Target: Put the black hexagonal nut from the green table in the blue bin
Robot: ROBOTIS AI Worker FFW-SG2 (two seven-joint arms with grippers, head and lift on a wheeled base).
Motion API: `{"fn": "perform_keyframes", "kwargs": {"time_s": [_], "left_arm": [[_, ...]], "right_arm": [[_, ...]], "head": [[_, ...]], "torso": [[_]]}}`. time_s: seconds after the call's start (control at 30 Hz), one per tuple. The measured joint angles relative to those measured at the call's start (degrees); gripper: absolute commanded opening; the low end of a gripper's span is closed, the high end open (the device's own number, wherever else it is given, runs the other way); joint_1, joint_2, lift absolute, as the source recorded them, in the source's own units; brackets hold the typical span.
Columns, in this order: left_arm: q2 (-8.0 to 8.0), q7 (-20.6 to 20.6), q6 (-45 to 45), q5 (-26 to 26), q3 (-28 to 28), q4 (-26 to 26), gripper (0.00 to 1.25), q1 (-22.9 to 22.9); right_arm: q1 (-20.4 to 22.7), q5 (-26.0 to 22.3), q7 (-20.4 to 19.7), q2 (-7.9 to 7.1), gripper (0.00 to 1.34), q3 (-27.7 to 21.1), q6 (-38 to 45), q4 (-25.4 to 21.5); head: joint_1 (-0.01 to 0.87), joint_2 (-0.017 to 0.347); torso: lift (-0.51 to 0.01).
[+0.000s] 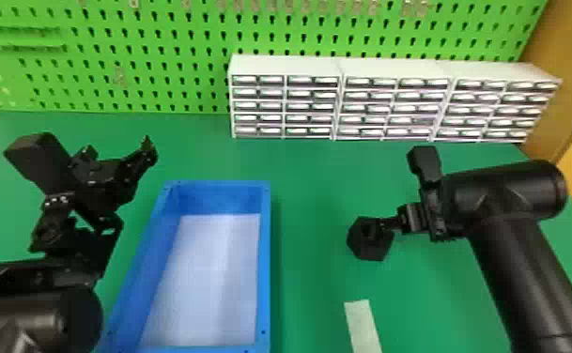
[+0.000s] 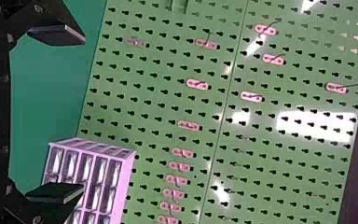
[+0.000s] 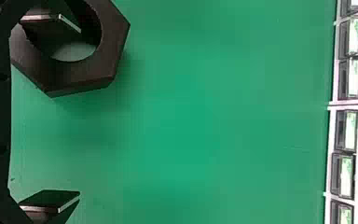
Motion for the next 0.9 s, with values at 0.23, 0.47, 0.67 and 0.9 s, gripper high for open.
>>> {"fn": "perform_keyframes", "kwargs": {"time_s": [0.23,0.47,0.67,0.9], "left_arm": [[0.00,0.0,0.0,0.0,-0.1,0.0,1.08,0.0],[0.00,0.0,0.0,0.0,-0.2,0.0,1.08,0.0],[0.00,0.0,0.0,0.0,-0.2,0.0,1.08,0.0],[0.00,0.0,0.0,0.0,-0.2,0.0,1.08,0.1]], "right_arm": [[0.1,-0.2,0.0,-0.03,1.26,-0.1,-0.8,0.7],[0.1,-0.4,0.0,-0.09,1.26,0.0,-1.2,1.0],[0.1,-0.4,0.0,-0.09,1.26,0.1,-1.4,1.3],[0.1,-0.4,0.0,-0.10,1.26,0.1,-1.7,1.9]], "head": [[0.692,0.009],[0.692,0.009],[0.692,0.009],[0.692,0.009]], "torso": [[-0.097],[-0.097],[-0.097],[-0.097]]}}
